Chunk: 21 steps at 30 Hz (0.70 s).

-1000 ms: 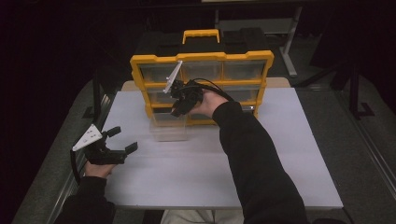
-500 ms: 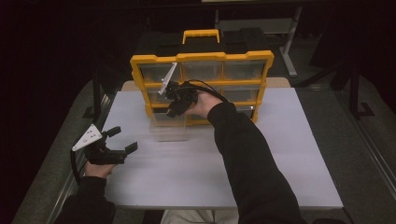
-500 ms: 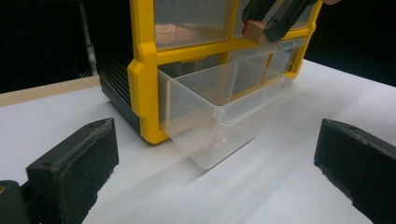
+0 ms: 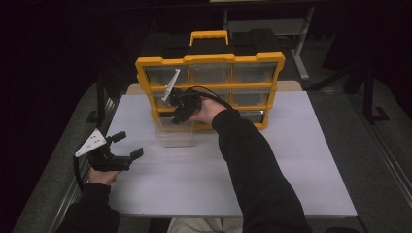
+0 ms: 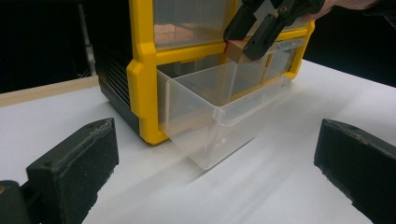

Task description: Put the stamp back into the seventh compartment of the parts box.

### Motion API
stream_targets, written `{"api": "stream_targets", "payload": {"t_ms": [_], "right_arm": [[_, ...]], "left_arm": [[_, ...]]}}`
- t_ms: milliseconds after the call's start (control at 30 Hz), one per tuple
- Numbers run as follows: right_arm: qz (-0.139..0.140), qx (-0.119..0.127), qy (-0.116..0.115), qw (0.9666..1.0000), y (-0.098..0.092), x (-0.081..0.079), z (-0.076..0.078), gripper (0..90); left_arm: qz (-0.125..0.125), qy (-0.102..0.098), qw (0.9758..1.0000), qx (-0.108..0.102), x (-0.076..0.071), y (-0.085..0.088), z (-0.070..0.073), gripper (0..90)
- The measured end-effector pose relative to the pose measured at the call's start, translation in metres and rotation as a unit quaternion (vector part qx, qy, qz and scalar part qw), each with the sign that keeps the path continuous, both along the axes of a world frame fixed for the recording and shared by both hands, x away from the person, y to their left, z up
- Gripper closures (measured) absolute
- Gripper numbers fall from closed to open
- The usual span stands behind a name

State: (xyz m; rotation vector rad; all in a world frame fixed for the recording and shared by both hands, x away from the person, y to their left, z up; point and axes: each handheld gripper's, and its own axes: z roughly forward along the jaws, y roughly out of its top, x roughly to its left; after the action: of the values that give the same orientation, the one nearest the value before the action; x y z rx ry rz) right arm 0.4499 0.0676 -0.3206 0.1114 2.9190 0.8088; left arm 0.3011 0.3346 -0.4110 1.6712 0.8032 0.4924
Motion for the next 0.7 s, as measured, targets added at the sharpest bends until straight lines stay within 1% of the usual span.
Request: {"api": "stream_targets", "payload": {"t_ms": [100, 167, 200, 333, 400, 433, 600, 633, 700], "right_arm": [[0.001, -0.001, 0.002, 1.0000, 0.003, 0.001, -0.004, 64.9], [0.001, -0.005, 0.003, 1.0000, 0.005, 0.001, -0.008, 64.9], [-0.003, -0.008, 0.006, 0.9999, 0.006, 0.001, -0.010, 64.9], [-0.001, -0.011, 0.008, 0.9999, 0.010, 0.003, -0.019, 64.9], [-0.002, -0.012, 0.008, 0.9999, 0.011, 0.003, -0.020, 64.9], [0.000, -0.016, 0.010, 0.9998, 0.013, 0.003, -0.024, 64.9], [-0.001, -0.021, 0.010, 0.9997, 0.016, 0.004, -0.030, 64.8], [-0.001, -0.022, 0.016, 0.9996, 0.017, 0.005, -0.033, 64.8], [-0.002, -0.024, 0.016, 0.9996, 0.017, 0.005, -0.034, 64.7]], "left_arm": [[0.000, 0.000, 1.0000, -0.001, 0.000, 0.000, 0.000, 0.0], [-0.001, 0.000, 1.0000, 0.001, 0.000, 0.000, 0.000, 0.0], [-0.001, 0.000, 1.0000, 0.002, 0.000, 0.000, 0.000, 0.0], [-0.001, -0.001, 1.0000, 0.001, 0.000, 0.000, 0.000, 0.0], [-0.001, -0.001, 1.0000, 0.002, 0.000, 0.000, 0.000, 0.0], [-0.001, -0.001, 1.0000, 0.001, 0.000, 0.000, 0.000, 0.0], [-0.002, -0.001, 1.0000, 0.002, 0.000, 0.000, 0.000, 0.0], [-0.002, -0.001, 1.0000, 0.001, 0.000, 0.000, 0.000, 0.0], [-0.002, 0.000, 1.0000, 0.001, 0.000, 0.000, 0.000, 0.0]]}}
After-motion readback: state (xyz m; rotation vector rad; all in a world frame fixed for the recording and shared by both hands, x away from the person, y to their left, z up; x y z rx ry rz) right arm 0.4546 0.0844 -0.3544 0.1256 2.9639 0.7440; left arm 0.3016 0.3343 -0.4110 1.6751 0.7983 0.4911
